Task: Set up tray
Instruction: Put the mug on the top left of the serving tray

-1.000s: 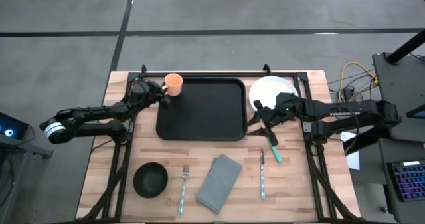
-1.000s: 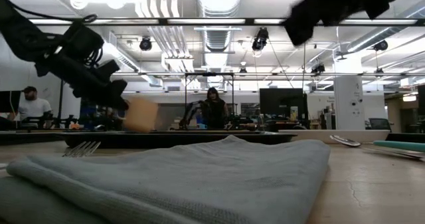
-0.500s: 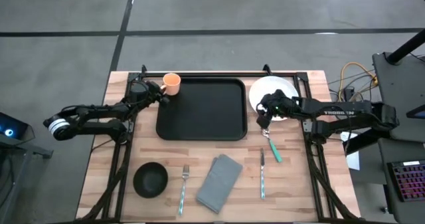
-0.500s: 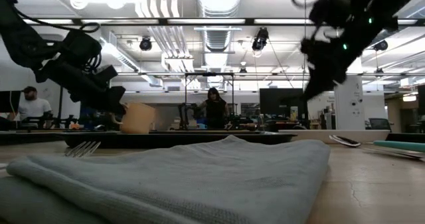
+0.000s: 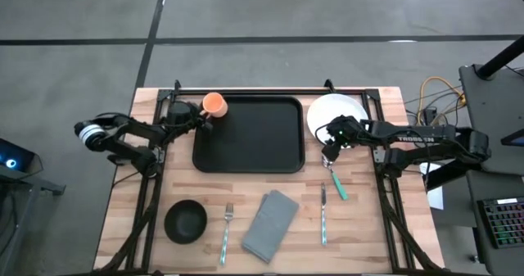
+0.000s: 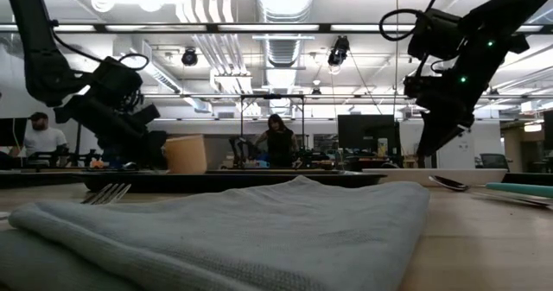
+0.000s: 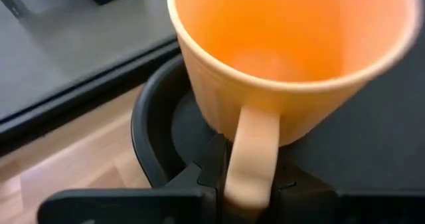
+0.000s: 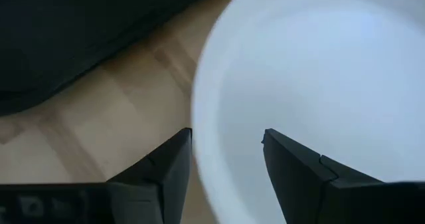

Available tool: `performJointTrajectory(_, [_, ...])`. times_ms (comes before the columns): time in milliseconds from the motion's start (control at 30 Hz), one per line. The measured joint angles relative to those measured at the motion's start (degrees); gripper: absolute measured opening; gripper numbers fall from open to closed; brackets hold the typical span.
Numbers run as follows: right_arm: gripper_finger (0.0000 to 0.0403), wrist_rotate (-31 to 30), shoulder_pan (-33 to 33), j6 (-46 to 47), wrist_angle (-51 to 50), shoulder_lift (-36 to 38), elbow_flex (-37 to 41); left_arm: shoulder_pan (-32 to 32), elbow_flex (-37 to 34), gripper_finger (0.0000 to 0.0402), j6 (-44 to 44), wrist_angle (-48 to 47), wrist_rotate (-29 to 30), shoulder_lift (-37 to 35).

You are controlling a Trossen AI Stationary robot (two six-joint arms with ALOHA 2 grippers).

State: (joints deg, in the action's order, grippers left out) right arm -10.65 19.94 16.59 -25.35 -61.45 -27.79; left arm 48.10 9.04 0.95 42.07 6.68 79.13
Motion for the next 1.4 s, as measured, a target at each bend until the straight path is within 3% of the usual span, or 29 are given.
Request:
performJointTrajectory(567, [0.0176,2.2,-0.04,-1.72,-0.08,0.09,-0.28,-0.02,-1.87,0.0025,-1.76,1.66,-0.09,-2.94])
performJointTrajectory(900, [0.0171,2.32,-0.04,-1.96,-0.32,0.09,-0.28,-0.02,1.19,0.0025,-4.57,-6.92,-0.68,-4.73])
performJointTrajectory(1200, [0.0154,2.33,-0.04,-2.11,-0.91,0.09,-0.11,0.02,5.28,0.0026,-5.31,-23.74,0.43,-14.69])
performJointTrajectory(1400, [0.0156,2.79,-0.04,-2.07,-0.91,0.09,-0.09,0.82,8.23,0.0026,-4.43,-31.43,1.18,-15.14])
